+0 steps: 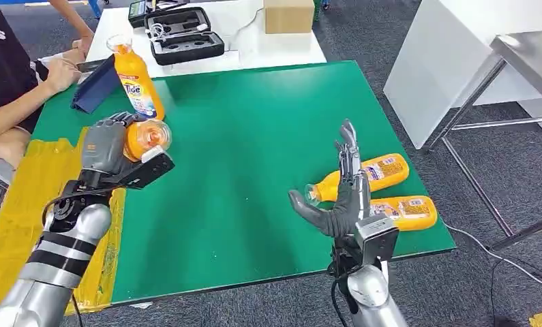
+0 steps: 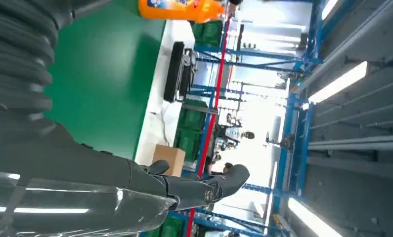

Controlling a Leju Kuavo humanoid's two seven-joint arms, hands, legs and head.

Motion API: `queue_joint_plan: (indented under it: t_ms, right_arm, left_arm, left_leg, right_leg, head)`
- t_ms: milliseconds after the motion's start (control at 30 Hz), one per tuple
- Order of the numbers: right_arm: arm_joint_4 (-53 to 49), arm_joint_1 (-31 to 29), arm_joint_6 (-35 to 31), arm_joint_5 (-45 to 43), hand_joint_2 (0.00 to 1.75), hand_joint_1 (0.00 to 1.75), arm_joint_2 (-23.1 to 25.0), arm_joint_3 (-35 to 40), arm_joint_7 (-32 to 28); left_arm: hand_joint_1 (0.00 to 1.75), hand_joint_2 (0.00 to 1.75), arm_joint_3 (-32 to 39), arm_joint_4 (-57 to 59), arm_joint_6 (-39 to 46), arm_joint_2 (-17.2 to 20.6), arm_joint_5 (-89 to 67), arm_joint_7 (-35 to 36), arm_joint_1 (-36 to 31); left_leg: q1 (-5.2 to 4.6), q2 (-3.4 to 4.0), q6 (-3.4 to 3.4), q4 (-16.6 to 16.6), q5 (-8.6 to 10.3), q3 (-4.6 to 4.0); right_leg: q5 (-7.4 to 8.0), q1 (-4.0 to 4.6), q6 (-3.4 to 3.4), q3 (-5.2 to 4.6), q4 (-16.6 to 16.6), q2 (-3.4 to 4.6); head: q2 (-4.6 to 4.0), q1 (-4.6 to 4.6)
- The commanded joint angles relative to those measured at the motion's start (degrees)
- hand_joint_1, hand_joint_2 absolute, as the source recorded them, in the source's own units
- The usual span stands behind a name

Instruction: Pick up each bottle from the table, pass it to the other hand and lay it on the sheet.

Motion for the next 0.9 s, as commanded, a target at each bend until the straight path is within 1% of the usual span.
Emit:
queue_joint_plan:
  t_ms: [33, 67, 100, 133, 167, 200, 233, 267, 300, 367, 400, 467, 500, 567, 600, 700, 733, 800, 833, 900]
  right_arm:
    - [-0.27, -0.34, 0.07, -0.23, 1.75, 0.00, -0.37, -1.51, 0.33]
    - [-0.20, -0.18, -0.59, 0.36, 1.75, 0.00, 0.13, -2.06, -0.10]
    - [-1.16, 0.43, -1.01, 0.50, 1.75, 0.00, 0.36, -3.29, -0.02]
    - [-2.44, 1.14, -1.26, 0.65, 1.75, 0.00, 0.50, -4.56, 0.08]
    - [-3.23, 1.41, -0.86, 0.91, 1.75, 0.00, 0.66, -5.34, 0.02]
    - [-3.79, 1.63, -0.76, 1.40, 1.75, 0.00, 0.82, -5.91, 0.12]
    - [-4.22, 1.87, -0.12, 1.67, 1.75, 0.00, 0.82, -6.26, 0.57]
    - [-4.19, 1.80, 0.38, 2.08, 1.75, 0.00, 0.82, -6.27, 0.78]
    - [-3.76, 1.63, 0.75, 3.53, 1.75, 0.00, 0.74, -5.89, 1.09]
    - [-3.45, 1.65, 0.57, 5.41, 1.75, 0.00, 0.76, -5.48, 1.11]
    - [-3.41, 1.71, 0.32, 6.45, 1.75, 0.00, 0.79, -5.34, 1.15]
    - [-3.02, 1.28, 0.36, 7.28, 1.75, 0.00, 0.97, -5.13, 1.41]
    - [-3.09, 1.38, 0.37, 8.31, 1.75, 0.00, 0.89, -4.92, 1.75]
    - [-2.77, 1.10, 0.62, 8.73, 1.75, 0.00, 1.15, -4.74, 2.20]
    - [-2.46, 0.86, 0.75, 8.87, 1.75, 0.00, 1.21, -4.56, 2.32]
    - [-1.99, 0.58, 1.00, 9.25, 1.75, 0.00, 1.24, -4.20, 2.61]
    - [-1.80, 0.30, 1.03, 9.29, 1.75, 0.00, 1.33, -4.13, 2.67]
    - [-1.63, 0.18, 1.05, 9.52, 1.75, 0.00, 1.39, -4.19, 2.81]
    - [-1.67, 0.18, 1.04, 9.55, 1.75, 0.00, 1.41, -4.21, 2.85]
    - [-1.66, 0.18, 1.08, 9.60, 1.75, 0.00, 1.29, -4.30, 2.89]
  left_arm:
    - [1.75, 1.75, -0.23, 5.09, -0.32, 0.06, -0.13, 0.23, -3.67]
    - [1.75, 1.75, -1.61, 5.60, -0.47, 0.98, -5.36, 3.95, -4.13]
    - [1.75, 1.75, -2.42, 7.82, -2.31, 1.75, -11.88, 8.65, -5.59]
    - [1.75, 1.75, -3.17, 10.28, -3.45, 2.35, -17.91, 11.87, -7.15]
    - [1.75, 1.75, -3.82, 12.50, -3.19, 2.59, -24.24, 15.28, -8.26]
    - [1.75, 1.75, -3.72, 14.35, -3.96, 2.40, -27.49, 16.27, -8.92]
    - [1.75, 1.75, -3.91, 16.51, -5.79, 2.32, -29.76, 16.59, -9.72]
    - [1.75, 1.75, -4.35, 17.88, -7.03, 2.23, -31.76, 17.27, -10.39]
    - [1.75, 1.75, -5.27, 21.28, -9.99, 1.68, -34.65, 18.33, -11.87]
    - [1.75, 1.75, -6.63, 25.25, -13.29, 0.66, -36.90, 18.70, -13.33]
    - [1.75, 1.75, -7.13, 27.01, -14.27, 0.03, -37.63, 18.90, -13.76]
    - [1.75, 1.75, -7.56, 30.76, -15.88, -1.50, -38.18, 18.97, -14.45]
    - [1.75, 1.75, -10.67, 32.94, -17.98, -1.62, -38.48, 19.88, -13.57]
    - [1.75, 1.75, -11.49, 37.16, -17.87, -2.64, -38.48, 20.72, -13.22]
    - [1.75, 1.75, -12.06, 38.65, -17.95, -2.72, -38.48, 21.10, -13.14]
    - [1.75, 1.75, -11.62, 41.04, -18.93, -2.91, -38.48, 20.87, -13.07]
    - [1.75, 1.75, -11.39, 41.33, -19.25, -3.08, -38.38, 20.80, -12.99]
    - [1.75, 1.75, -9.59, 42.31, -20.33, -3.62, -36.86, 18.90, -12.81]
    - [1.75, 1.75, -9.15, 42.73, -20.88, -3.71, -36.51, 18.48, -12.76]
    - [1.75, 1.75, -7.50, 43.27, -21.59, -4.00, -34.58, 16.55, -12.23]
  left_leg:
    - [0.03, -0.12, -0.02, 0.00, -0.03, 0.09]
    - [0.06, -0.19, -0.04, 0.05, -0.12, 0.24]
    - [0.06, -0.16, -0.03, 0.05, -0.09, 0.18]
    - [0.06, -0.21, -0.05, 0.08, -0.14, 0.28]
    - [0.07, -0.25, -0.05, 0.08, -0.11, 0.21]
    - [0.04, -0.18, -0.03, 0.03, -0.03, 0.10]
    - [0.06, -0.31, -0.05, 0.07, -0.10, 0.25]
    - [0.05, -0.26, -0.04, 0.04, -0.06, 0.18]
    - [0.07, -0.27, -0.05, 0.08, -0.14, 0.33]
    - [0.04, -0.25, -0.03, 0.02, -0.07, 0.24]
    - [0.05, -0.36, -0.04, 0.04, -0.12, 0.38]
    - [0.05, -0.40, -0.02, 0.04, -0.10, 0.36]
    - [0.05, -0.36, -0.01, 0.02, -0.07, 0.33]
    - [0.01, -0.22, 0.00, -0.03, -0.05, 0.29]
    - [0.00, -0.26, 0.00, -0.07, -0.10, 0.48]
    - [0.00, -0.08, 0.00, -0.03, -0.03, 0.20]
    - [0.01, -0.19, -0.02, 0.00, -0.13, 0.39]
    - [0.00, -0.07, -0.01, -0.01, -0.07, 0.24]
    - [0.04, -0.14, -0.03, 0.03, -0.14, 0.36]
    - [0.02, -0.07, -0.02, 0.01, -0.07, 0.20]
  right_leg:
    - [-0.05, 0.02, -0.05, 0.11, 0.00, -0.05]
    - [-0.14, 0.04, -0.09, 0.27, 0.05, -0.06]
    - [-0.11, 0.05, -0.08, 0.21, 0.04, -0.05]
    - [-0.18, 0.05, -0.12, 0.31, 0.08, -0.07]
    - [-0.16, 0.06, -0.10, 0.26, 0.08, -0.12]
    - [-0.08, 0.03, -0.06, 0.12, 0.04, -0.10]
    - [-0.18, 0.05, -0.10, 0.29, 0.09, -0.17]
    - [-0.13, 0.03, -0.09, 0.22, 0.06, -0.15]
    - [-0.20, 0.05, -0.12, 0.37, 0.09, -0.11]
    - [-0.13, 0.03, -0.07, 0.28, 0.04, -0.13]
    - [-0.21, 0.03, -0.10, 0.43, 0.07, -0.20]
    - [-0.20, 0.03, -0.09, 0.43, 0.05, -0.25]
    - [-0.17, 0.02, -0.08, 0.40, 0.02, -0.23]
    - [-0.11, -0.01, -0.05, 0.32, -0.02, -0.11]
    - [-0.17, -0.02, -0.07, 0.50, -0.04, -0.10]
    - [-0.04, -0.02, -0.03, 0.21, -0.03, 0.00]
    - [-0.16, -0.01, -0.08, 0.42, 0.01, -0.04]
    - [-0.08, -0.02, -0.05, 0.23, 0.01, 0.03]
    - [-0.16, 0.02, -0.09, 0.37, 0.03, 0.00]
    - [-0.07, 0.01, -0.06, 0.21, 0.01, 0.02]
  head:
    - [0.00, -0.02]
    - [0.00, -0.02]
    - [0.00, 0.00]
    - [0.00, -0.02]
    - [0.00, -0.02]
    - [0.00, -0.02]
    - [0.00, 0.00]
    - [0.00, -0.02]
    - [0.00, -0.02]
    - [0.00, -0.02]
    - [0.00, -0.02]
    - [0.00, 0.00]
    - [0.00, 0.00]
    - [0.00, -0.02]
    - [0.00, -0.02]
    - [0.00, -0.02]
    - [0.00, -0.02]
    - [0.00, -0.07]
    - [0.00, -0.02]
    - [0.00, -0.02]
